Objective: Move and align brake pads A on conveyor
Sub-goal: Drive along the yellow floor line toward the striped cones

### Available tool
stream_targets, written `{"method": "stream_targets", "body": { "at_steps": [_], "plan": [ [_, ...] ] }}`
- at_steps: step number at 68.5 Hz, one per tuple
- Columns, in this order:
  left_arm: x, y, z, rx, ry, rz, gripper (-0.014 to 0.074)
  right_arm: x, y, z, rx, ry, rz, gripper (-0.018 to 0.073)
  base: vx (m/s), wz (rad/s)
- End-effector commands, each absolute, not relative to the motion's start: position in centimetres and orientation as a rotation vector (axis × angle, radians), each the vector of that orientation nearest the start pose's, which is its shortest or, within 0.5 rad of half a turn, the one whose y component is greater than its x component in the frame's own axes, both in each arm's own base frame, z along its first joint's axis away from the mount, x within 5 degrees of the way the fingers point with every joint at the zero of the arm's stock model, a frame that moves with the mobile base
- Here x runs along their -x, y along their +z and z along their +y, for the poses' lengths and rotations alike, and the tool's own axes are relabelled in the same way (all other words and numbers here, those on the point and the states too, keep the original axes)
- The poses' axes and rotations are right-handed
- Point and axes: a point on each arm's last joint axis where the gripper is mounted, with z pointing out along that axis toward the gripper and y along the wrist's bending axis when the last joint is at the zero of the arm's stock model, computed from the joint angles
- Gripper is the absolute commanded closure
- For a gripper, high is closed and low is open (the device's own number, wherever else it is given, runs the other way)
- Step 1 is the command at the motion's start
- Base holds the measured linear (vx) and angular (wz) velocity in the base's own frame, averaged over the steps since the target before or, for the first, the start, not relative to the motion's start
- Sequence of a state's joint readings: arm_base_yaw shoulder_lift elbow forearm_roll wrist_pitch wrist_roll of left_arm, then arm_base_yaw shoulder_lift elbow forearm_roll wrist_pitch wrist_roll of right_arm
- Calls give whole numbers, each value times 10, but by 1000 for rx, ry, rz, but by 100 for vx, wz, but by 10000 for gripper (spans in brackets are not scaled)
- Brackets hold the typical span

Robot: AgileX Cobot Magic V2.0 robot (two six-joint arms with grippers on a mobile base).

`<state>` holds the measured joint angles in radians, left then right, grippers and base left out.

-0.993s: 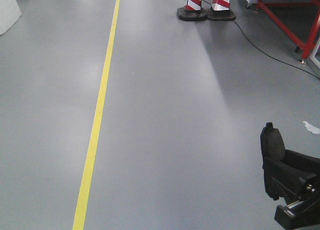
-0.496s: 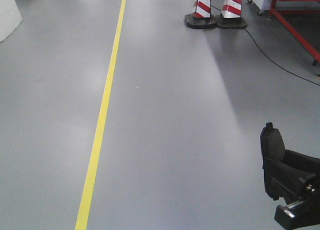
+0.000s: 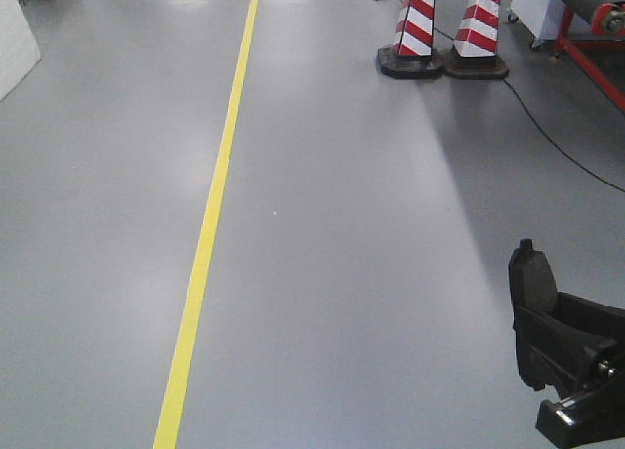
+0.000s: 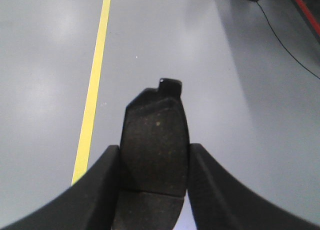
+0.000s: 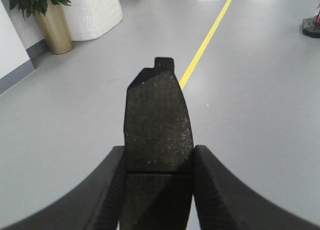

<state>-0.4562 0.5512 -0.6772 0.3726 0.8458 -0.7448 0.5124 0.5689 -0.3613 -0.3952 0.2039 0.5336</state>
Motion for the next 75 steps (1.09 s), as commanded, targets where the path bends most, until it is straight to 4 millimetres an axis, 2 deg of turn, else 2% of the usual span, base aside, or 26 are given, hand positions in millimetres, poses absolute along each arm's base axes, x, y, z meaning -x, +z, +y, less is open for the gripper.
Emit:
{"method": "stream_targets", "body": {
  "at_steps": [1, 75],
  "plan": [
    [-96, 343, -20, 155, -284, 2050, 566, -110, 289, 56, 312, 412, 1758, 437, 57, 0],
    [-96, 343, -20, 154, -284, 2049, 566, -110, 289, 56, 311, 411, 1760, 437, 59, 0]
  ]
}}
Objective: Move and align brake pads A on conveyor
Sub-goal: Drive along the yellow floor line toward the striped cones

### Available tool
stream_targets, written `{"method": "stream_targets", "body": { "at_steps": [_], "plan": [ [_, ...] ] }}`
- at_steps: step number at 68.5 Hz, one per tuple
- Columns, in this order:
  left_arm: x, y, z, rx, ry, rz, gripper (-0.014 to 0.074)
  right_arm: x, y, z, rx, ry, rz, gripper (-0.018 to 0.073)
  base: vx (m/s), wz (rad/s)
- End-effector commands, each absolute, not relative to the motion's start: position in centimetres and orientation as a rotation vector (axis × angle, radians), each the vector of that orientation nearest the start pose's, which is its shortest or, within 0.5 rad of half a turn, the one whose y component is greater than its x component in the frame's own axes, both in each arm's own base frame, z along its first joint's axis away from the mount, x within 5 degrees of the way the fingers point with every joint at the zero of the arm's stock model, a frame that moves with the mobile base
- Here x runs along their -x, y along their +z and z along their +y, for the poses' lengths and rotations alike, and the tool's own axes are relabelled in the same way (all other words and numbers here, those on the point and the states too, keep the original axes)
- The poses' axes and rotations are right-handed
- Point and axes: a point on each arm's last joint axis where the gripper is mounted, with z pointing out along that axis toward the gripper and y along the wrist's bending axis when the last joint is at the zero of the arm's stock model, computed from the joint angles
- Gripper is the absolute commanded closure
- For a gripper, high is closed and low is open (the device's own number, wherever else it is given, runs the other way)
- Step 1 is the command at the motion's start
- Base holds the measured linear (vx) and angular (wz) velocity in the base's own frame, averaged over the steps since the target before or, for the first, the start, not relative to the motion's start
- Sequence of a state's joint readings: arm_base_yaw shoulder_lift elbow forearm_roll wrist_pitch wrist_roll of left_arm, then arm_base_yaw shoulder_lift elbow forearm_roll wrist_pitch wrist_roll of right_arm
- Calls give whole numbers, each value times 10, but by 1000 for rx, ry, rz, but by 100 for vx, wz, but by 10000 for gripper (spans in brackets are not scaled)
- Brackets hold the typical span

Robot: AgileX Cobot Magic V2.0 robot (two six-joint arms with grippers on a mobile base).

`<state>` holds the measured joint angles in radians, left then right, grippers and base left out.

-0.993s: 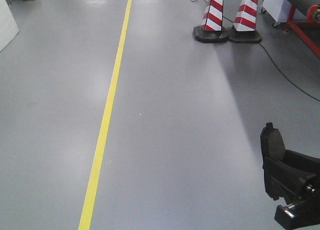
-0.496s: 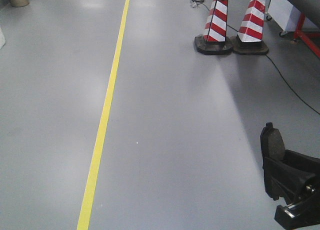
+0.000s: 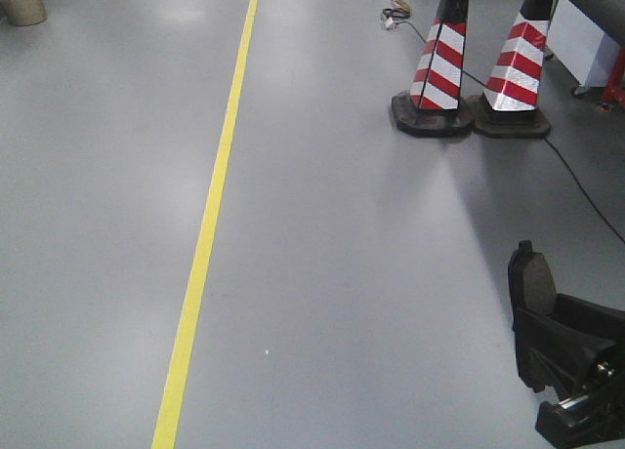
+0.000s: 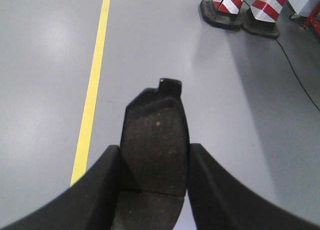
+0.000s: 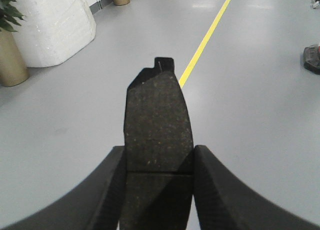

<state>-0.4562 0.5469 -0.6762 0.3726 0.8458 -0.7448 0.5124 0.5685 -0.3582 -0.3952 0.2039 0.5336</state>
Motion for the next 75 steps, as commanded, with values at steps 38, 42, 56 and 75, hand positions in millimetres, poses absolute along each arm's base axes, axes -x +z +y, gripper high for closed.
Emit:
{"method": "stream_targets", "body": {
  "at_steps": [38, 42, 56, 75],
  "plan": [
    [-96, 343, -20, 154, -283, 2050, 566, -110, 289, 56, 312, 412, 1757, 437, 58, 1],
    [-96, 343, -20, 154, -283, 2049, 566, -110, 289, 56, 312, 412, 1757, 437, 59, 2],
    [-96, 343, -20, 154, -283, 2049, 566, -110, 289, 56, 312, 412, 1758, 437, 59, 2],
    [-96, 343, -20, 154, -283, 2049, 566, -110, 289, 56, 312, 412, 1758, 437, 58, 0]
  ]
}}
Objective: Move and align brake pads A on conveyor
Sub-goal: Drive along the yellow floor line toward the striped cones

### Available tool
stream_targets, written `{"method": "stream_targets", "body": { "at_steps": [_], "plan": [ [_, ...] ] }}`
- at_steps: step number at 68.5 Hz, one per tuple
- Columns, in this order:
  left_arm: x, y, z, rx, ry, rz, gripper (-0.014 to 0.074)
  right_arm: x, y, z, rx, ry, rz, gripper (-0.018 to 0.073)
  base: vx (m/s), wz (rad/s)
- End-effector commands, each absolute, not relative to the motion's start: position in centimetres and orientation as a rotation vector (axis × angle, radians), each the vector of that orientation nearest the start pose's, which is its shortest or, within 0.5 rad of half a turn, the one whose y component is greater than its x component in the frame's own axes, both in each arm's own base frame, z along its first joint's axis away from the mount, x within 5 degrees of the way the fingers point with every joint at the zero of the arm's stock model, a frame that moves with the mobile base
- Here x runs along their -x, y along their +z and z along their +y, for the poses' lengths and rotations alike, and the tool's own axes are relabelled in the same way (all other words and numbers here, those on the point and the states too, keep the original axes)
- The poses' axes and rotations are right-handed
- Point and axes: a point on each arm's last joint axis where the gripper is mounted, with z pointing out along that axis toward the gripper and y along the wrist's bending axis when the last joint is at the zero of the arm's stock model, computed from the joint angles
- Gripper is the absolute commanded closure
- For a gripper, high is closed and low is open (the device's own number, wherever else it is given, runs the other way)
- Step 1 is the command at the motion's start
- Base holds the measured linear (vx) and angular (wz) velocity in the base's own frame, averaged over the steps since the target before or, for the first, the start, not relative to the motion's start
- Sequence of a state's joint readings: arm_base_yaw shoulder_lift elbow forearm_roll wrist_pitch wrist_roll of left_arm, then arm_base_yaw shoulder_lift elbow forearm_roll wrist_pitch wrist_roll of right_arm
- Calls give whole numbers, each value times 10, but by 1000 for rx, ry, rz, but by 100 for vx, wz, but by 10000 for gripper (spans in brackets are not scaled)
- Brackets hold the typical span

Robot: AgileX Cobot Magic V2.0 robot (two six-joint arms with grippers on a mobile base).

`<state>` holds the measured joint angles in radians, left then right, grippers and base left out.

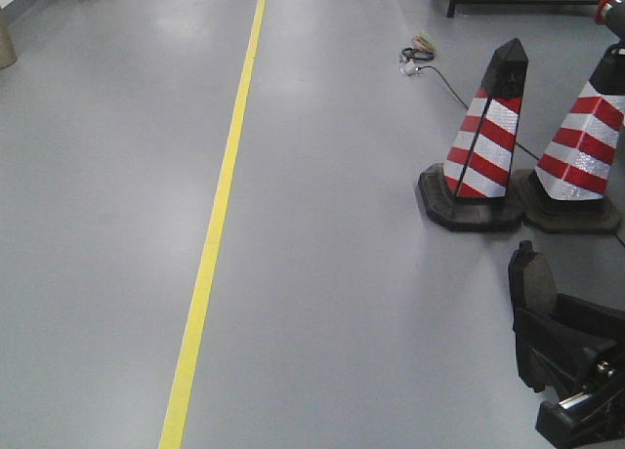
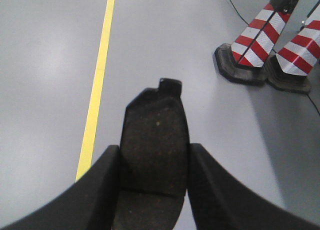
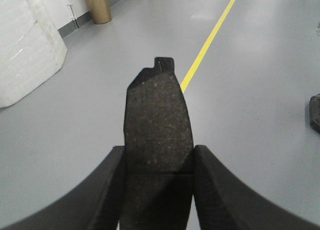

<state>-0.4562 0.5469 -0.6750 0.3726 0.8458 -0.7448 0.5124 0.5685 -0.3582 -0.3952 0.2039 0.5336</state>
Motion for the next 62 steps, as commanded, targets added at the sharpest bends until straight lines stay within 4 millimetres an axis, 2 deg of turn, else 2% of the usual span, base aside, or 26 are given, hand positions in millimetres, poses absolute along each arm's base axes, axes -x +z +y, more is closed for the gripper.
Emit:
{"method": "stream_targets", "body": {
  "at_steps": [1, 62],
  "plan": [
    [-96, 343, -20, 154, -283, 2049, 566, -110, 289, 56, 312, 412, 1758, 437, 56, -1],
    [-97, 343, -20, 154, -283, 2050, 566, -110, 289, 56, 312, 411, 1760, 437, 56, -5]
  ]
}}
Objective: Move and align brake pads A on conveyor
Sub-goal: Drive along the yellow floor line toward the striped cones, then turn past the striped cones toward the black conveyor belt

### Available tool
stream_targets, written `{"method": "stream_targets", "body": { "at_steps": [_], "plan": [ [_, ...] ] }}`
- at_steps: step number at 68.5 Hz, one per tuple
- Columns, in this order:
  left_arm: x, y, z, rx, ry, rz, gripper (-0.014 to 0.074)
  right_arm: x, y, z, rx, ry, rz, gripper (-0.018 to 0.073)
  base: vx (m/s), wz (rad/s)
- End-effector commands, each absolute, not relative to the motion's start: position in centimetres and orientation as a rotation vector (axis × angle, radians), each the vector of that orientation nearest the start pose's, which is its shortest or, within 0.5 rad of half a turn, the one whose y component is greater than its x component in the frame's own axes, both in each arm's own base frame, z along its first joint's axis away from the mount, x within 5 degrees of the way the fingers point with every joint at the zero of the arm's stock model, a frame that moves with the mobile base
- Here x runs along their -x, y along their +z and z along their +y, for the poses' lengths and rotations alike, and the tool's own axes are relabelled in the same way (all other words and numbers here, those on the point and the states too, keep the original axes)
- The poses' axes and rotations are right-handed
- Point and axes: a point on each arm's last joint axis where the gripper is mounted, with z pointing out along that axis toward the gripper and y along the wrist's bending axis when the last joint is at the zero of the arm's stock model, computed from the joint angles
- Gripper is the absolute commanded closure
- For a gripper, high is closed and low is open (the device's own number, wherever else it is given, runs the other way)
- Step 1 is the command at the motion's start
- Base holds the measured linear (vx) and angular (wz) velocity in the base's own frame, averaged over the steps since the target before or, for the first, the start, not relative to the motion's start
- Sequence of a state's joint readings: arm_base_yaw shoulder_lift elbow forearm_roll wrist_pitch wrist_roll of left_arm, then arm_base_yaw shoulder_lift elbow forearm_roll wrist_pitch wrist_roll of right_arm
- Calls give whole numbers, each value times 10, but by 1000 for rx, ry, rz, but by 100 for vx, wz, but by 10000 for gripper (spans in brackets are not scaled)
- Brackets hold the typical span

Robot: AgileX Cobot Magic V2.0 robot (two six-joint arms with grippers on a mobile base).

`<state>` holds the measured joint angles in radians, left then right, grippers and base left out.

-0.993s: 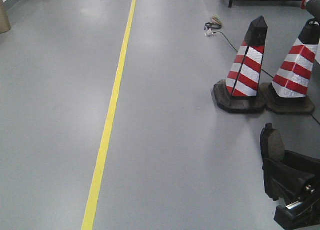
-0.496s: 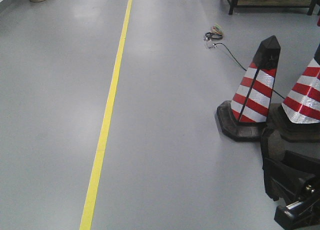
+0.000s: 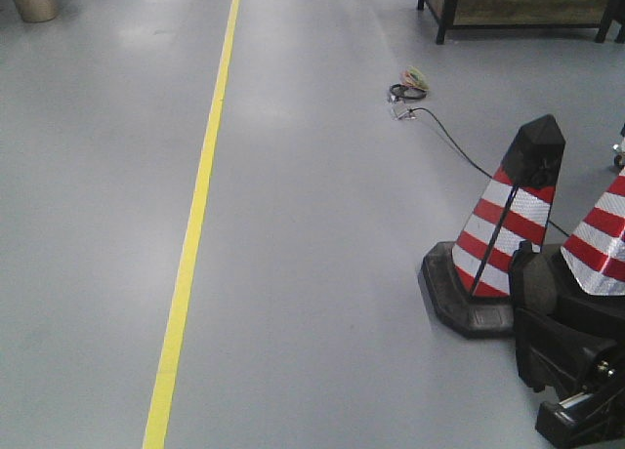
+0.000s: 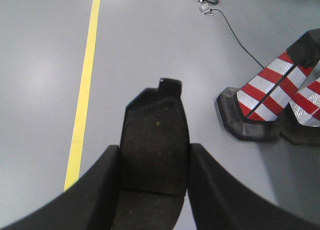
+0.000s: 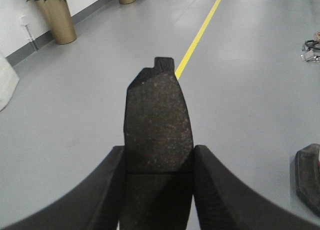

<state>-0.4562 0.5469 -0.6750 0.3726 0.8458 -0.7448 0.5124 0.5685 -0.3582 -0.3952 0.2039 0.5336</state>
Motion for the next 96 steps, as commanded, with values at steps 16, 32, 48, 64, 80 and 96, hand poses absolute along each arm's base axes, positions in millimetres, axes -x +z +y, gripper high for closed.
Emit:
{"method": "stream_targets", "body": {
  "at_steps": [16, 32, 48, 64, 80, 96],
  "plan": [
    [-97, 343, -20, 154, -283, 2050, 566, -110, 289, 56, 311, 410, 1761, 437, 53, -11],
    [-97, 343, -20, 154, -283, 2050, 566, -110, 289, 56, 311, 410, 1761, 437, 48, -12],
    [-97, 343, -20, 154, -283, 2050, 566, -110, 289, 56, 311, 410, 1761, 437, 41, -14],
    [-97, 343, -20, 154, -283, 2050, 566, -110, 289, 56, 311, 410, 1761, 437, 35, -27],
    [-97, 343, -20, 154, -283, 2050, 566, -110, 289, 56, 311, 410, 1761, 437, 32, -47],
    [-97, 343, -20, 154, -283, 2050, 566, -110, 289, 56, 311, 410, 1761, 437, 30, -61]
  ]
}}
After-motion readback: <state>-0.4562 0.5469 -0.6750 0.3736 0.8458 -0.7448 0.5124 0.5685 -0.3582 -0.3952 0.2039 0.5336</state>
